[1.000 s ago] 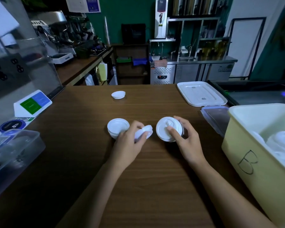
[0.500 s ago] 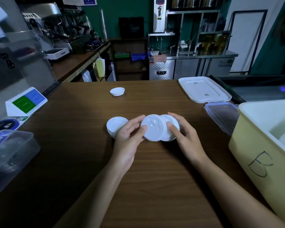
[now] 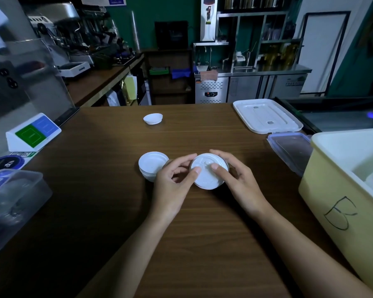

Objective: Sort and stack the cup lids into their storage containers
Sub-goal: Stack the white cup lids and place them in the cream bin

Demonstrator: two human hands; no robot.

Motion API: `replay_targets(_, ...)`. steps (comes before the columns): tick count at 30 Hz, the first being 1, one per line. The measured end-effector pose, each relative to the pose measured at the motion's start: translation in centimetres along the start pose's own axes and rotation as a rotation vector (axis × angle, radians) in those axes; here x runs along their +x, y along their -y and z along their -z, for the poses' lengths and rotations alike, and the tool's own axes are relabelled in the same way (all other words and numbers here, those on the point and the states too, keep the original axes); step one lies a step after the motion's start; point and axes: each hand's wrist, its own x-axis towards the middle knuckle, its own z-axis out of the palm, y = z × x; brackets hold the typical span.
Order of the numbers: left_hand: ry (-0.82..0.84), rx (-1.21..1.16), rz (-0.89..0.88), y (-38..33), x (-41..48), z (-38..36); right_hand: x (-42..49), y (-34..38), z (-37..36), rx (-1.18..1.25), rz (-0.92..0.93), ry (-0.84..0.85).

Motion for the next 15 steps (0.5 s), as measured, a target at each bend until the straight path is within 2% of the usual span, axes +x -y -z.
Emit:
replay_targets(3,0.053,0.011,0.038,0.07,0.17,0.24,0.10,0.07,0.01,0.036,0.022,-0.008)
replay_targets(8,0.243,-0.085,0.160,0.17,0.17,0.24,0.27,-0.04,0.26,0.048,0.026,-0.010)
replay_targets(15,0.201,0.002,0.104,0.63,0.42,0.62,0.20,-0.11,0.25,0.038,0.011,0.009)
